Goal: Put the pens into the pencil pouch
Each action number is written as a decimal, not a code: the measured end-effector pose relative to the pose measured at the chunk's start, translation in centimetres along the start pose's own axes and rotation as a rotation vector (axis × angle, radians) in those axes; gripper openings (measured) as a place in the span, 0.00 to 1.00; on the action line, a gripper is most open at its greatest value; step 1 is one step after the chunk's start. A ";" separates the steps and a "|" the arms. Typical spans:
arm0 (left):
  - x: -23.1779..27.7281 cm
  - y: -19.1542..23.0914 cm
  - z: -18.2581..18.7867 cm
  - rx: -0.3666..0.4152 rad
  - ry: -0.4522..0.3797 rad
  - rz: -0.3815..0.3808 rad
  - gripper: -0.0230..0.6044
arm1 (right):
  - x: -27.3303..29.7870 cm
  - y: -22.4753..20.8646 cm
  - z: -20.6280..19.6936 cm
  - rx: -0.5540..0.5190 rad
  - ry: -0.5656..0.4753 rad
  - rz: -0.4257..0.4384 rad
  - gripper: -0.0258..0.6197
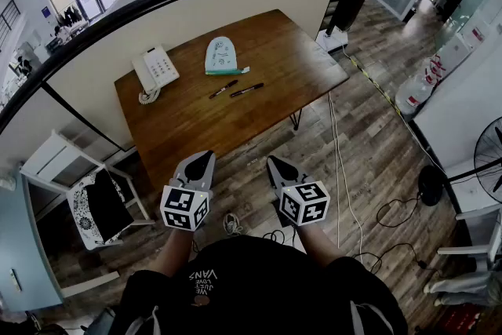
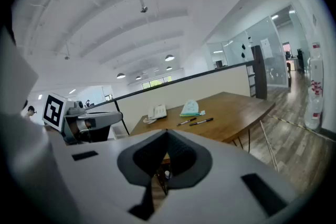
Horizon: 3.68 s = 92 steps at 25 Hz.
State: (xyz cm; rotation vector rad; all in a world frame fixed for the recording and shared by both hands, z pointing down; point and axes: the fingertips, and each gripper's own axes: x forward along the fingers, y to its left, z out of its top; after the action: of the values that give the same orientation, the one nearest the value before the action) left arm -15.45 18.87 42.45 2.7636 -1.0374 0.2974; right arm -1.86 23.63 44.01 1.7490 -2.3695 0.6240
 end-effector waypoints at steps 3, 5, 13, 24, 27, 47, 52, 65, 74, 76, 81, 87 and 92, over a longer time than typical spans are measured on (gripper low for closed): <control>0.8 0.5 0.0 -0.004 -0.005 -0.012 0.05 | 1.0 -0.3 0.1 0.004 0.004 0.003 0.06; 1.4 0.8 0.2 -0.010 -0.015 -0.032 0.05 | 1.9 -0.5 0.2 -0.001 0.008 0.001 0.06; 4.2 2.5 -0.8 -0.052 0.033 -0.109 0.28 | 5.2 -1.0 0.5 -0.025 0.034 -0.010 0.25; 9.0 4.6 -2.1 -0.074 0.100 -0.043 0.28 | 9.5 -5.6 0.3 -0.012 0.105 0.051 0.26; 10.3 5.7 -2.0 -0.097 0.101 0.048 0.28 | 10.9 -7.7 0.3 -0.011 0.143 0.096 0.26; 18.7 9.7 -1.9 -0.087 0.197 0.421 0.28 | 18.4 -19.3 1.7 -0.221 0.304 0.368 0.25; 20.1 11.5 -1.2 -0.012 0.241 0.402 0.28 | 20.6 -20.6 1.4 -0.241 0.324 0.358 0.25; 26.7 18.5 -1.2 0.097 0.352 0.217 0.29 | 27.7 -21.8 0.4 -0.349 0.422 0.322 0.25; 31.0 21.8 -4.3 0.209 0.490 0.081 0.37 | 31.5 -21.7 -1.5 -0.599 0.550 0.412 0.26; 31.9 22.6 -4.9 0.267 0.525 0.061 0.38 | 32.2 -21.7 -1.8 -0.658 0.570 0.431 0.26; 34.0 24.0 -6.7 0.381 0.583 -0.007 0.38 | 33.3 -21.5 -2.4 -0.735 0.619 0.475 0.26; 35.3 25.0 -9.2 0.520 0.656 -0.096 0.38 | 33.9 -21.0 -3.2 -0.795 0.658 0.550 0.26; 36.3 25.3 -10.5 0.672 0.692 -0.177 0.38 | 34.1 -20.8 -3.7 -0.813 0.707 0.599 0.26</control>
State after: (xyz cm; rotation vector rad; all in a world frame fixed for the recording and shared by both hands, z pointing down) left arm -6.80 -20.32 63.84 2.8283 -0.5617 1.6817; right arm 6.21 -10.03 64.25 0.3881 -2.1035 0.1955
